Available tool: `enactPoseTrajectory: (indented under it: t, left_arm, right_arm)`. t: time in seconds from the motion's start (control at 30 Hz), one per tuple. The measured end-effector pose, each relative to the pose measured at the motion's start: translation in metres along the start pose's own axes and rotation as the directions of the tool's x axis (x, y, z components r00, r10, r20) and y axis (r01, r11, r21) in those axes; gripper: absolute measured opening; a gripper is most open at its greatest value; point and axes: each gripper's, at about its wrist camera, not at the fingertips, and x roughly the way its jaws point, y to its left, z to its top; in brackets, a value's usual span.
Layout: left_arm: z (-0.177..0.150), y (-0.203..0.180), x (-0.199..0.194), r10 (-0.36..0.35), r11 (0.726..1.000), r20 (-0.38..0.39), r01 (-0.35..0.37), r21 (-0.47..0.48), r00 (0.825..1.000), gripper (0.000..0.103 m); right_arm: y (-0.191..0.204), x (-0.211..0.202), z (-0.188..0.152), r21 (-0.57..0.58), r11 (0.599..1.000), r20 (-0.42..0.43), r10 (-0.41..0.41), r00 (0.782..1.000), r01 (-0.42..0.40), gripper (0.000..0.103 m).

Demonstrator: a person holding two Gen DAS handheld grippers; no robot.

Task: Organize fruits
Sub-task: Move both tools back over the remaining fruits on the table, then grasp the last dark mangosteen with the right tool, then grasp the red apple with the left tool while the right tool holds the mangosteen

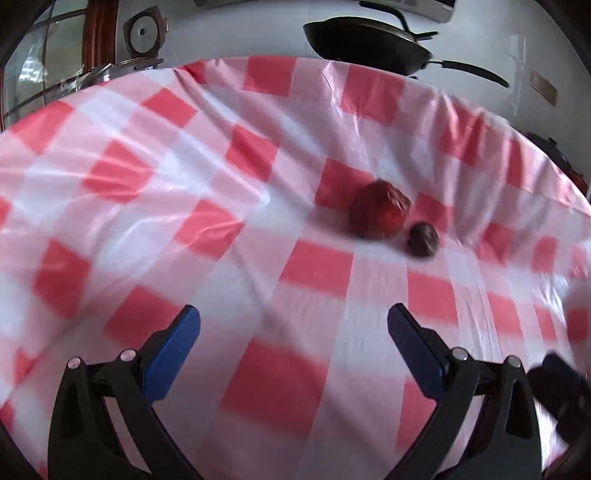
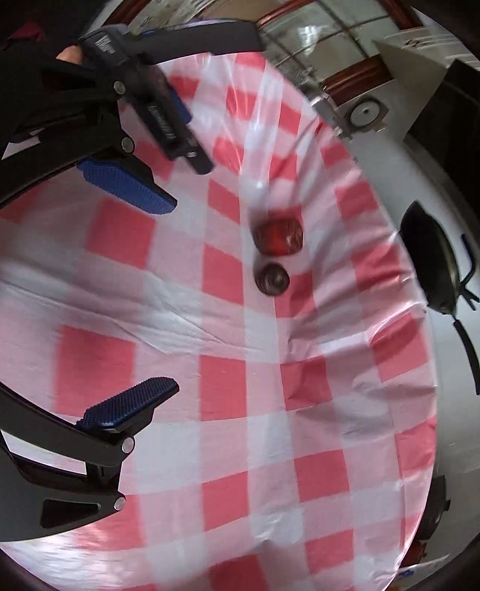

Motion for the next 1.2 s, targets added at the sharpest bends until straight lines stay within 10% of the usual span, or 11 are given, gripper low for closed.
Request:
enactPoseTrajectory:
  t: [0.3, 0.77, 1.2]
  left_arm:
    - [0.002, 0.021, 0.015, -0.166, 0.974, 0.008, 0.165, -0.153, 0.986, 0.100]
    - [0.002, 0.015, 0.017, -0.219, 0.970, -0.028, 0.215, -0.114, 0.975, 0.089]
    - [0.002, 0.012, 0.012, -0.263, 0.959, -0.044, 0.256, -0.125, 0.964, 0.089]
  right_arm:
    - [0.005, 0.085, 0.060, -0.071, 0.993, -0.063, -0.095, 0.994, 0.090, 0.084]
    - [0.047, 0.165, 0.101, -0.171, 0.974, -0.115, -0.168, 0.979, 0.147, 0.041]
    - [-0.033, 0.086, 0.064, 0.259, 0.964, 0.133, 0.019, 0.991, -0.053, 0.041]
